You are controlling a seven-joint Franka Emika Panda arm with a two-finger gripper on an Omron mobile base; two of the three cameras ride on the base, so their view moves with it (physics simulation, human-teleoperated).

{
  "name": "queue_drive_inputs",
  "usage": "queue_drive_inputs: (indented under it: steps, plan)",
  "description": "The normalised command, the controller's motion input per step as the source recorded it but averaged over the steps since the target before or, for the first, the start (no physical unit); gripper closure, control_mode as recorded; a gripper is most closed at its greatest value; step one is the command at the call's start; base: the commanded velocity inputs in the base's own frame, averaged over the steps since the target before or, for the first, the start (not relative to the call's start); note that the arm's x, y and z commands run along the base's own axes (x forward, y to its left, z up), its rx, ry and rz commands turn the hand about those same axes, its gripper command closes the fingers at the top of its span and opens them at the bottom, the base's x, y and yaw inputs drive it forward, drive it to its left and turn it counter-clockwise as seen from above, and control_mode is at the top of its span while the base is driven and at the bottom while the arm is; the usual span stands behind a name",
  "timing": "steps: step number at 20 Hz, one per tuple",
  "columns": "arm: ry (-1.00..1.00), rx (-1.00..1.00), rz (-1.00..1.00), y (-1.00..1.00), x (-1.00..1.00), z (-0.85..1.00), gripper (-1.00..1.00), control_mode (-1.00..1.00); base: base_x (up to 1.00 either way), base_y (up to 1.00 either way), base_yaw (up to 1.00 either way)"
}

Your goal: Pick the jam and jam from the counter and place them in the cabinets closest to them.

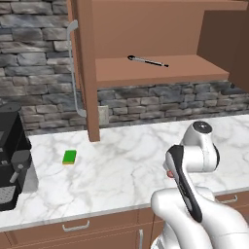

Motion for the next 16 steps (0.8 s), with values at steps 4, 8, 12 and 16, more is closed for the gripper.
queue_drive_inputs:
  steps: [4, 8, 12, 16]
  plan:
    - [0.0, 0.0, 0.0, 0.0, 0.13, -0.36, -1.0, -1.0, 0.0, 0.0, 0.0]
    - [0.0, 0.0, 0.0, 0.0, 0.16, -0.32, -1.0, -1.0, 0.0, 0.0, 0.0]
    - [0.0, 0.0, 0.0, 0.0, 0.2, -0.28, -1.0, -1.0, 0.0, 0.0, 0.0]
    - [0.0, 0.0, 0.0, 0.0, 0.13, -0.37, -1.0, -1.0, 0.0, 0.0, 0.0]
